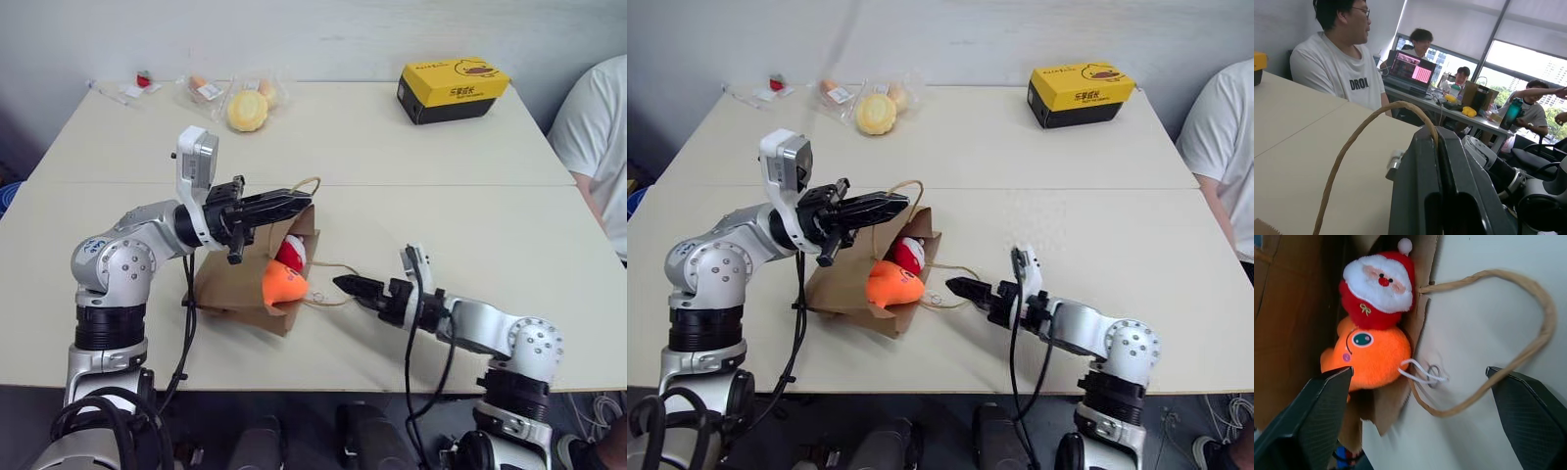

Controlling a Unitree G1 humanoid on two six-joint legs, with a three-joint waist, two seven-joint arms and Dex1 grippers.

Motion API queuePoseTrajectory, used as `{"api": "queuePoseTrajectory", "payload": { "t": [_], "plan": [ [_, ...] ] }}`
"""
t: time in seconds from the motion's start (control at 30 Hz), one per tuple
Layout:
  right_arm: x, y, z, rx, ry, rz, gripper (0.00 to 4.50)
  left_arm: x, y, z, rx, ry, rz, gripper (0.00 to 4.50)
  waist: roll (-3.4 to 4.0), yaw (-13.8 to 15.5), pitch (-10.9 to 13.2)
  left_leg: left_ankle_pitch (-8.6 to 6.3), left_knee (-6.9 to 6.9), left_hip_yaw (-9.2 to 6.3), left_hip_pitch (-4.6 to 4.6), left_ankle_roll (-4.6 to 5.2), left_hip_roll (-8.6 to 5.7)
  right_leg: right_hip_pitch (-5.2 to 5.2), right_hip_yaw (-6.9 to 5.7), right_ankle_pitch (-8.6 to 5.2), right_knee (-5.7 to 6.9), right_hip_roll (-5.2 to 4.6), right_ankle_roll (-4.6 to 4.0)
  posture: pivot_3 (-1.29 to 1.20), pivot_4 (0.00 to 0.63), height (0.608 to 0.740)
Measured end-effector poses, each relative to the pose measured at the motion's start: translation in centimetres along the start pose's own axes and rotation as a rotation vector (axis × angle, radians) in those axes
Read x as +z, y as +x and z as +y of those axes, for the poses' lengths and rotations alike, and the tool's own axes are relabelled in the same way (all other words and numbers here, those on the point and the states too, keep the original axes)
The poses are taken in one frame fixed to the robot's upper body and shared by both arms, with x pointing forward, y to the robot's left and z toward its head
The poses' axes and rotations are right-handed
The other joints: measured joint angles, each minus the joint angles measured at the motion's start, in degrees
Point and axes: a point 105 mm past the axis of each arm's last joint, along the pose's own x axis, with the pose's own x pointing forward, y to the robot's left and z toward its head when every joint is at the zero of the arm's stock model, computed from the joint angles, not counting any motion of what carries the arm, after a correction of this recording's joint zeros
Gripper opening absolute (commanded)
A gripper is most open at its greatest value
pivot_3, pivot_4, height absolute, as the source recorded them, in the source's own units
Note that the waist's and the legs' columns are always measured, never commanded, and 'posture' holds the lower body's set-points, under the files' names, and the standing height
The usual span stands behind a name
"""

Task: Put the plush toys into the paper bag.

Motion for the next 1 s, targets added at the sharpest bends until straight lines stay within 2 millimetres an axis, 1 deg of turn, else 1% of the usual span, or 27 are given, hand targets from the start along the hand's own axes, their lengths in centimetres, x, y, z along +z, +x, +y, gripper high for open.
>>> {"api": "queuePoseTrajectory", "payload": {
  "t": [0.1, 0.2, 0.3, 0.33, 0.47, 0.6, 0.73, 0.77, 0.8, 0.87, 0.9, 0.97, 1.0],
  "plan": [
    [-0.3, 0.3, -0.2, -0.028, 0.030, 0.013, 2.50, 0.1, 0.0, 0.0, 0.004, 0.003, -0.001, 0.00, 0.00, 0.1, 0.0, -0.01, -0.01, 0.00, -0.08, 0.03, 0.00, -0.01, -0.01, 0.00, -0.09, -0.01, 0.00, 0.00, 0.150, 0.740],
    [-0.1, 0.2, 0.0, -0.027, 0.031, 0.011, 1.47, 0.1, 0.0, 0.0, 0.006, 0.005, -0.002, 0.00, 0.00, 0.4, 0.0, -0.03, 0.00, 0.01, -0.11, 0.07, 0.00, 0.00, -0.01, 0.00, -0.16, -0.01, 0.00, 0.00, 0.150, 0.740],
    [0.8, 0.0, 0.2, -0.013, 0.020, -0.024, 0.27, 0.1, 0.0, 0.0, 0.006, 0.007, -0.004, 0.00, 0.00, 0.7, 0.0, -0.03, 0.00, 0.01, -0.12, 0.08, 0.00, 0.00, -0.03, 0.00, -0.18, -0.01, 0.00, 0.00, 0.150, 0.740],
    [1.2, -0.1, 0.4, -0.005, 0.015, -0.038, 0.02, 0.1, 0.0, 0.0, 0.006, 0.008, -0.004, 0.00, 0.00, 0.7, 0.0, -0.03, 0.00, 0.01, -0.12, 0.08, -0.01, 0.00, -0.02, 0.00, -0.18, -0.01, 0.01, 0.00, 0.150, 0.740],
    [3.1, -1.3, 1.1, 0.031, -0.039, -0.124, 0.02, 0.2, 0.2, 0.0, -0.001, 0.012, -0.013, 0.00, 0.00, 0.9, 0.0, -0.04, -0.02, 0.00, -0.16, 0.10, 0.00, 0.00, -0.05, 0.00, -0.22, 0.00, 0.01, 0.00, 0.150, 0.740],
    [5.1, -3.6, 2.3, 0.084, -0.121, -0.227, 0.02, 0.2, 0.3, 0.0, -0.007, 0.022, -0.033, 0.00, 0.01, 0.9, 0.0, -0.06, -0.02, 0.00, -0.20, 0.12, -0.01, 0.00, -0.05, 0.01, -0.27, 0.00, 0.01, 0.00, 0.150, 0.740],
    [8.6, -8.2, 4.3, 0.108, -0.280, -0.362, 0.02, 0.5, 0.9, 0.5, -0.002, 0.057, -0.093, 0.00, 0.04, 1.4, 0.0, -0.06, 0.03, 0.00, -0.24, 0.17, -0.02, 0.04, -0.07, 0.04, -0.34, -0.01, 0.08, 0.00, 0.150, 0.740],
    [9.4, -9.1, 5.1, 0.115, -0.317, -0.382, 0.02, 0.7, 1.0, 0.9, 0.010, 0.068, -0.114, 0.00, 0.04, 1.4, 0.0, -0.05, 0.04, 0.01, -0.24, 0.19, -0.02, 0.04, -0.07, 0.05, -0.34, -0.01, 0.09, 0.00, 0.150, 0.740],
    [10.4, -10.0, 6.4, 0.139, -0.370, -0.408, 0.02, 0.8, 1.2, 1.2, 0.023, 0.083, -0.136, 0.00, 0.03, 1.5, 0.0, -0.04, 0.04, 0.01, -0.24, 0.20, -0.02, 0.04, -0.08, 0.05, -0.34, 0.00, 0.09, 0.00, 0.150, 0.740],
    [11.9, -11.2, 8.9, 0.182, -0.453, -0.450, 0.02, 1.3, 1.9, 1.8, 0.038, 0.109, -0.178, 0.00, 0.04, 1.4, 0.1, -0.03, 0.04, 0.04, -0.23, 0.21, -0.01, 0.04, -0.05, 0.05, -0.34, 0.03, 0.10, 0.00, 0.150, 0.740],
    [12.5, -11.8, 10.6, 0.221, -0.503, -0.464, 0.02, 1.8, 2.2, 2.0, 0.056, 0.134, -0.216, 0.00, 0.04, 1.3, 0.1, -0.03, 0.03, 0.05, -0.22, 0.21, 0.00, 0.02, -0.05, 0.05, -0.32, 0.05, 0.10, 0.00, 0.150, 0.740],
    [13.4, -12.2, 13.2, 0.292, -0.543, -0.486, 0.02, 2.7, 2.6, 2.6, 0.091, 0.162, -0.277, 0.00, 0.03, 1.0, 0.1, -0.02, 0.00, 0.03, -0.22, 0.20, 0.03, 0.03, -0.08, 0.05, -0.34, 0.07, 0.10, 0.00, 0.150, 0.740],
    [13.5, -12.2, 13.9, 0.311, -0.553, -0.487, 0.02, 3.0, 2.4, 2.8, 0.112, 0.175, -0.300, 0.00, 0.03, 0.9, 0.1, -0.02, -0.01, 0.05, -0.22, 0.20, 0.04, 0.02, -0.06, 0.05, -0.34, 0.07, 0.10, 0.00, 0.150, 0.740]
  ]
}}
